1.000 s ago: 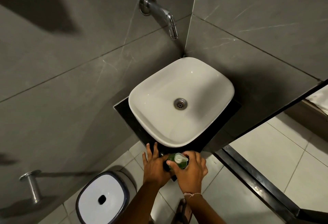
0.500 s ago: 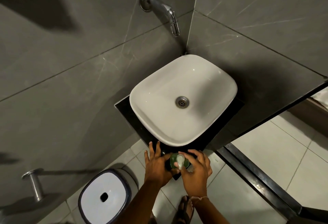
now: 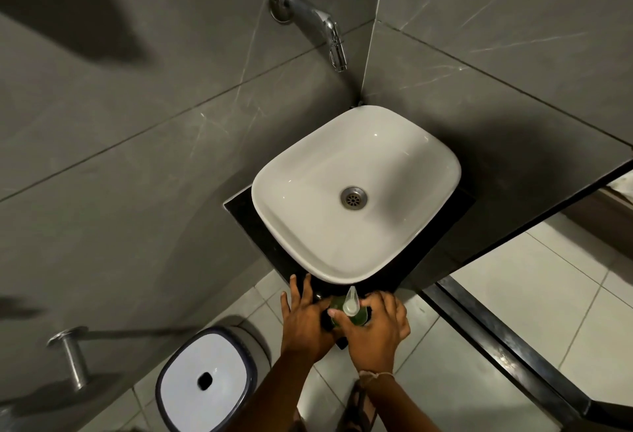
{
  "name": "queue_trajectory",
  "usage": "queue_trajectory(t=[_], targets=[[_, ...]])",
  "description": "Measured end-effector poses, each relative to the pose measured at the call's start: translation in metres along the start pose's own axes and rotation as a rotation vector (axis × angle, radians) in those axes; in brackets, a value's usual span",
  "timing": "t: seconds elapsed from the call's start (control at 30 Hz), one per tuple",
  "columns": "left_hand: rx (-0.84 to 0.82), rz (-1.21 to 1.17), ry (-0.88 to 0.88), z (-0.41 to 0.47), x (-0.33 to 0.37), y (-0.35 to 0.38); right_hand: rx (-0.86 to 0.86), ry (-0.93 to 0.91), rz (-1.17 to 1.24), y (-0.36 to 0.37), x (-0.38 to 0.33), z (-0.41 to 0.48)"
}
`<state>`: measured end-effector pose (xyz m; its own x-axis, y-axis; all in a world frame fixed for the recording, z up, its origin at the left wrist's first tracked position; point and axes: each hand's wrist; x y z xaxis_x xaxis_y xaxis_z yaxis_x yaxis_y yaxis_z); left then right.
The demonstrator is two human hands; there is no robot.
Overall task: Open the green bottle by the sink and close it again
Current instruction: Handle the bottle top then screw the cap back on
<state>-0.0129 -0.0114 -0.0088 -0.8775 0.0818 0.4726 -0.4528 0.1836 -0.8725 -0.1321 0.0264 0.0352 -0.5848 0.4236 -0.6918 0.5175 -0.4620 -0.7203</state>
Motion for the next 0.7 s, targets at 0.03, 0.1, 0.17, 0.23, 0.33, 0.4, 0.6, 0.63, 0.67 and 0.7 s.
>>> queue_trajectory(t=[0.03,0.1,0.17,0.23,0.33,0.4,0.6,0.63,0.67,0.7], targets=[[0.003,-0.001,-0.005,0.0,0.0,0.0,0.005,0.036,-0.018,0.001,-0.004,0.0],[0.004,0.002,-0.01,0.0,0.0,0.001,0.016,0.04,-0.018,0.003,-0.004,-0.002],[0.002,0.002,-0.008,0.0,0.0,0.001,0.002,-0.028,0.025,0.0,0.005,-0.006],[-0.011,0.011,0.006,0.0,-0.001,0.001,0.0,-0.086,0.073,-0.001,0.013,-0.007],[-0.014,0.018,0.01,0.0,-0.001,0.001,-0.001,-0.008,-0.012,0.001,0.008,-0.003],[-0.009,0.006,-0.001,0.001,0.0,0.0,-0.012,0.037,-0.054,0.003,0.0,-0.001],[-0.027,0.018,0.015,0.001,0.001,-0.001,-0.029,-0.091,0.096,-0.002,0.014,-0.001],[-0.033,0.023,0.016,0.001,0.001,-0.001,-0.021,-0.091,0.092,-0.003,0.015,0.0],[-0.033,0.023,0.016,0.001,0.002,-0.001,-0.015,-0.075,0.082,-0.002,0.014,0.002],[-0.029,0.02,0.017,0.001,0.002,-0.002,-0.012,-0.054,0.071,-0.001,0.012,0.003]])
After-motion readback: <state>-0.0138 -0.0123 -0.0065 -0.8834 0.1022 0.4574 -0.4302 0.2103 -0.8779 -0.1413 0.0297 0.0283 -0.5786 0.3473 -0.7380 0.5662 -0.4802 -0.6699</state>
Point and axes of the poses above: each hand's wrist, its own z-axis towards the middle knuckle, its own y-axis out of the palm, x = y × z, and after that the axes turned 9 degrees about x, right-handed
